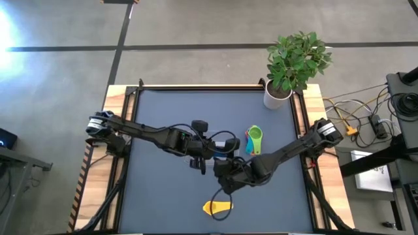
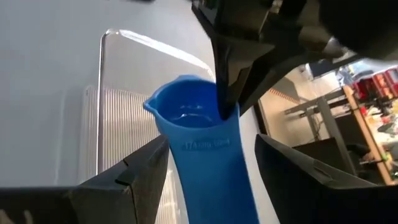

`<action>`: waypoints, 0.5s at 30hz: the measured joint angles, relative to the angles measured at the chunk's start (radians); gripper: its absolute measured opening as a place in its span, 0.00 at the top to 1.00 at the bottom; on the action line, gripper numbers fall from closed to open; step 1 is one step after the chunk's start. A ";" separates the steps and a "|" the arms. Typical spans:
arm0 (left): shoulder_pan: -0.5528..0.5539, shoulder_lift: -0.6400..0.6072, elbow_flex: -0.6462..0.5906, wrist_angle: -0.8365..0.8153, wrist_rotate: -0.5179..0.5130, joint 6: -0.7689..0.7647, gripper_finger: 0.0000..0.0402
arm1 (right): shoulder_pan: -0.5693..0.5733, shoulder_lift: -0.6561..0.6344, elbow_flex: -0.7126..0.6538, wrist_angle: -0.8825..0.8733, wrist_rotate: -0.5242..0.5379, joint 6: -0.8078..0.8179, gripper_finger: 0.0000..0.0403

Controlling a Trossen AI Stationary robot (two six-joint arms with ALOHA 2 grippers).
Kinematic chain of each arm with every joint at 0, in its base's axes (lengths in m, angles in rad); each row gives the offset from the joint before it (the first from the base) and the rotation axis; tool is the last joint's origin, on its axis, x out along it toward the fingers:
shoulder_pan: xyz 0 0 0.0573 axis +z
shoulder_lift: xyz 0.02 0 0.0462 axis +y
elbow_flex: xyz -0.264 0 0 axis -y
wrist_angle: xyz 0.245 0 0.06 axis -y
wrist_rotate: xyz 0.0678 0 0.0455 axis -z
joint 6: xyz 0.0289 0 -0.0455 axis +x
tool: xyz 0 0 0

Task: Nest measuring cups in basket
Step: Stack the blue measuring cup on top of the green measuring cup

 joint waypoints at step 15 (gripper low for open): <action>0.000 0.000 -0.001 0.000 0.002 0.031 1.00 | -0.016 0.005 0.000 -0.065 -0.029 0.102 0.52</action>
